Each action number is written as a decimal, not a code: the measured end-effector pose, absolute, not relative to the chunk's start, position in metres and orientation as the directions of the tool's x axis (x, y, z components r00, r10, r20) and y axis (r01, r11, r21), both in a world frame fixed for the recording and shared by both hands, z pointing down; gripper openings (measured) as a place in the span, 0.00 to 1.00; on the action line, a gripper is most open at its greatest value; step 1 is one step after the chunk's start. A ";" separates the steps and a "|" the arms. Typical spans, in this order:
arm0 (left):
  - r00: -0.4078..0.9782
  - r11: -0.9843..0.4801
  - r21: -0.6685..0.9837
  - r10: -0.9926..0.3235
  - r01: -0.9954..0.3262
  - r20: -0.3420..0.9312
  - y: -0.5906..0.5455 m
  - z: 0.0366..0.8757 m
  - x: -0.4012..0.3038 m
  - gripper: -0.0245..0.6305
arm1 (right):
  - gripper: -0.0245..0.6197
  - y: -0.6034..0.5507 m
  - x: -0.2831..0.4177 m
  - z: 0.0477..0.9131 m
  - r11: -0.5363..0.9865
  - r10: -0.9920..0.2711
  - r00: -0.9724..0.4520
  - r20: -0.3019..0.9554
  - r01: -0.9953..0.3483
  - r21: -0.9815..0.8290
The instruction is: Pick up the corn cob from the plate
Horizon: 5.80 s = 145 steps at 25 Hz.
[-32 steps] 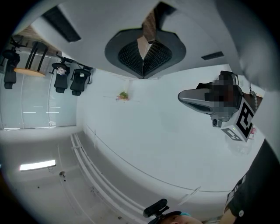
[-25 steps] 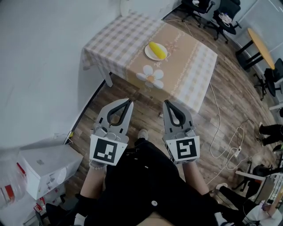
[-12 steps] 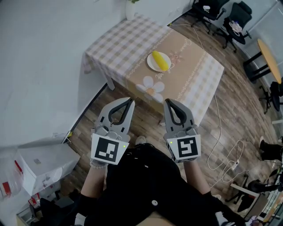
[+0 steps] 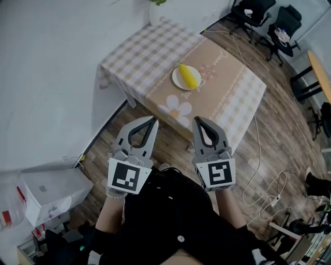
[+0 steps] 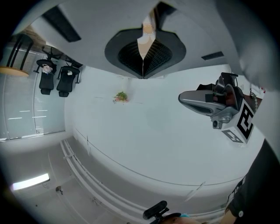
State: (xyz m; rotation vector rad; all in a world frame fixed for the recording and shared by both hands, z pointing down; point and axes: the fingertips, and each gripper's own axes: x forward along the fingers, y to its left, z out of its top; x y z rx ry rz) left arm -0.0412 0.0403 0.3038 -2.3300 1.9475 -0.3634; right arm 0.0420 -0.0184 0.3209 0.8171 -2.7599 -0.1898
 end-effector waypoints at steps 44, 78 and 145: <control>0.481 -0.514 -0.300 -0.858 -0.804 0.180 -0.149 0.324 -0.095 0.04 | 0.10 -0.144 0.028 0.345 0.613 -0.782 -0.563 0.267 -0.771 0.173; 0.796 -0.871 -0.394 -0.451 -0.293 0.404 -0.289 0.412 -0.082 0.25 | 0.10 -0.237 0.007 0.367 0.358 -0.894 -0.295 0.336 -0.923 0.142; 0.475 -0.884 -0.102 0.145 0.457 0.868 -0.284 0.614 -0.020 0.47 | 0.10 -0.218 0.052 0.426 0.263 -0.844 -0.208 0.494 -0.964 0.044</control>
